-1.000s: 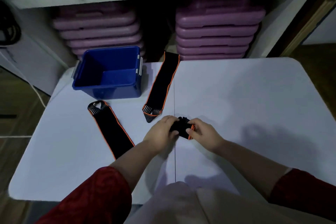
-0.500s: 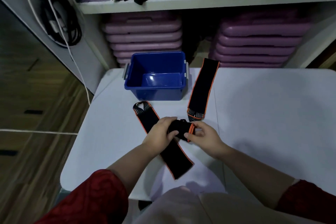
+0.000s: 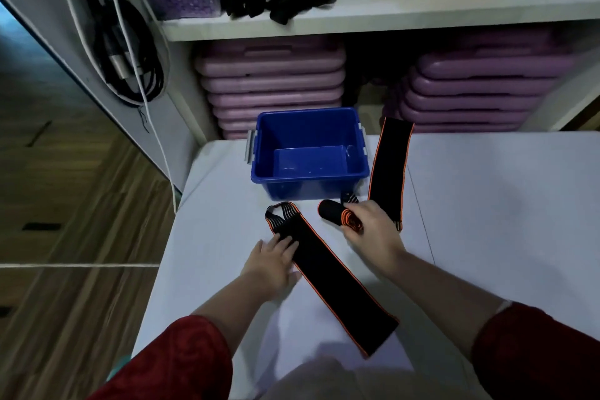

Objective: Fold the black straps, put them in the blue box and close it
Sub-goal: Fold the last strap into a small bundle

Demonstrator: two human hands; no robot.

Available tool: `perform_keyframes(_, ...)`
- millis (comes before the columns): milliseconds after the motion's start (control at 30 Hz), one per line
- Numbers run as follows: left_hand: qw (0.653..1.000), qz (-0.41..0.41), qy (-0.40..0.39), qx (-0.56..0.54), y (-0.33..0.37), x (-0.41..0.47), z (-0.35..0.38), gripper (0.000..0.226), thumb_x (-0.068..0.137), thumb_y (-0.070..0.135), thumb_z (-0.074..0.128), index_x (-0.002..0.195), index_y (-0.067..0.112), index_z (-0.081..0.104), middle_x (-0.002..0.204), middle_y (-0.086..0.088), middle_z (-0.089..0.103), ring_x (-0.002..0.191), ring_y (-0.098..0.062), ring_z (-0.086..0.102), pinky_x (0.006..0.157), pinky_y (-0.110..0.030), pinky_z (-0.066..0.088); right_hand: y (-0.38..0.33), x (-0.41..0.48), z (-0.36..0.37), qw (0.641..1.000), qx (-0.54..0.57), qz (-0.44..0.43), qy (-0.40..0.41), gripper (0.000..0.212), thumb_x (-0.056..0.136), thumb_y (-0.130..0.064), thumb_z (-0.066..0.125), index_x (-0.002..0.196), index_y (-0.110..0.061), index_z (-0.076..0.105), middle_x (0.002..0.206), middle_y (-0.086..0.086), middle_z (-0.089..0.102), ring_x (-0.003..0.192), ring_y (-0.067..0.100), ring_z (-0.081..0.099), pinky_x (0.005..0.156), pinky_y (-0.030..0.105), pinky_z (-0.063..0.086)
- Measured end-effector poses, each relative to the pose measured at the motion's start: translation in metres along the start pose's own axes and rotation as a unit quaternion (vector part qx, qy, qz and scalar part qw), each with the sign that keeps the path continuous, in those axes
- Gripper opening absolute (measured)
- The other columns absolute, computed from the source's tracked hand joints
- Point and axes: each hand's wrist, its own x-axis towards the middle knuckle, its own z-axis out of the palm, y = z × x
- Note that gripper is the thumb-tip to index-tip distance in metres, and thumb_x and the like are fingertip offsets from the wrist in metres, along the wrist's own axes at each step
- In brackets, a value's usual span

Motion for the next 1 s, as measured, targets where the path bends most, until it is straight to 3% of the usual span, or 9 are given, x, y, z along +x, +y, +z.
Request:
perform_keyframes(100, 0.999, 0.008, 0.018, 0.027, -0.008, 0.0, 0.004, 0.069, 0.093, 0.054, 0.026, 0.151, 0.02, 0.011, 0.16, -0.001, 0.015, 0.148, -0.024, 0.003, 0.119, -0.046, 0.005, 0.004, 0.016, 0.019, 0.995, -0.101, -0.023, 0.001, 0.043, 0.082, -0.016, 0.066, 0.124, -0.014, 0.059, 0.11, 0.008, 0.06, 0.101, 0.027, 0.055, 0.088, 0.038, 0.049)
perform_keyframes(233, 0.999, -0.02, 0.037, 0.012, -0.012, -0.001, 0.002, 0.067, 0.091, 0.052, 0.031, 0.146, 0.014, 0.024, 0.153, -0.006, 0.03, 0.146, -0.028, 0.011, 0.118, -0.045, 0.014, 0.004, 0.018, 0.048, 0.978, -0.2, -0.062, -0.029, 0.044, 0.07, -0.026, 0.079, 0.113, -0.02, 0.067, 0.098, 0.002, 0.063, 0.085, 0.026, 0.06, 0.06, 0.037, 0.054)
perform_keyframes(300, 0.998, -0.039, 0.042, -0.012, -0.016, -0.008, 0.007, 0.065, 0.089, 0.051, 0.035, 0.142, 0.013, 0.029, 0.148, -0.007, 0.036, 0.143, -0.028, 0.019, 0.115, -0.043, 0.021, -0.002, 0.014, 0.06, 0.968, -0.231, -0.087, -0.045, 0.045, 0.062, -0.022, 0.084, 0.106, -0.019, 0.071, 0.093, 0.001, 0.065, 0.077, 0.025, 0.062, 0.051, 0.033, 0.053)
perform_keyframes(367, 0.997, -0.049, 0.044, -0.034, -0.02, -0.016, 0.013, 0.066, 0.088, 0.052, 0.038, 0.141, 0.014, 0.03, 0.144, -0.006, 0.039, 0.139, -0.027, 0.027, 0.111, -0.041, 0.029, -0.005, 0.015, 0.069, 0.972, -0.213, -0.085, -0.057, 0.048, 0.063, -0.013, 0.081, 0.11, -0.014, 0.07, 0.1, 0.005, 0.066, 0.082, 0.028, 0.061, 0.058, 0.036, 0.056)
perform_keyframes(467, 0.997, -0.053, 0.044, -0.046, -0.021, -0.028, 0.021, 0.071, 0.086, 0.055, 0.041, 0.143, 0.015, 0.029, 0.14, -0.006, 0.042, 0.131, -0.027, 0.036, 0.104, -0.041, 0.036, -0.004, 0.02, 0.071, 0.976, -0.174, -0.092, -0.088, 0.051, 0.073, -0.011, 0.069, 0.123, -0.006, 0.061, 0.121, 0.011, 0.061, 0.099, 0.035, 0.057, 0.081, 0.041, 0.055)
perform_keyframes(700, 1.0, 0.002, 0.028, -0.01, 0.012, -0.04, 0.025, 0.072, 0.082, 0.062, 0.04, 0.141, 0.021, 0.035, 0.13, -0.006, 0.048, 0.123, -0.031, 0.039, 0.105, -0.047, 0.029, 0.004, -0.003, 0.04, 0.978, -0.118, -0.11, -0.133, 0.049, 0.083, -0.022, 0.056, 0.132, -0.02, 0.055, 0.141, 0.002, 0.051, 0.127, 0.025, 0.045, 0.103, 0.041, 0.04)
perform_keyframes(767, 1.0, 0.023, 0.007, -0.011, 0.029, -0.04, 0.026, 0.074, 0.083, 0.062, 0.041, 0.144, 0.02, 0.032, 0.132, -0.007, 0.046, 0.124, -0.033, 0.037, 0.106, -0.049, 0.026, 0.012, -0.02, 0.027, 0.985, -0.08, -0.099, -0.12, 0.044, 0.082, -0.024, 0.054, 0.124, -0.017, 0.062, 0.133, 0.004, 0.058, 0.123, 0.025, 0.05, 0.103, 0.042, 0.041)
perform_keyframes(867, 0.998, 0.055, -0.014, -0.04, 0.061, -0.037, 0.024, 0.074, 0.084, 0.059, 0.045, 0.145, 0.019, 0.03, 0.131, -0.008, 0.043, 0.122, -0.032, 0.036, 0.1, -0.046, 0.037, 0.032, -0.05, 0.006, 0.985, -0.073, -0.07, -0.139, 0.037, 0.078, -0.028, 0.052, 0.109, -0.019, 0.07, 0.115, 0.003, 0.067, 0.109, 0.024, 0.057, 0.094, 0.037, 0.047)
perform_keyframes(1000, 0.995, 0.077, -0.018, -0.059, 0.105, -0.026, 0.02, 0.076, 0.084, 0.056, 0.049, 0.146, 0.019, 0.025, 0.131, -0.008, 0.04, 0.122, -0.032, 0.034, 0.092, -0.046, 0.045, 0.074, -0.092, -0.024, 0.963, -0.155, -0.029, -0.216, 0.038, 0.08, -0.035, 0.046, 0.113, -0.027, 0.063, 0.112, -0.001, 0.061, 0.107, 0.022, 0.055, 0.086, 0.039, 0.048)
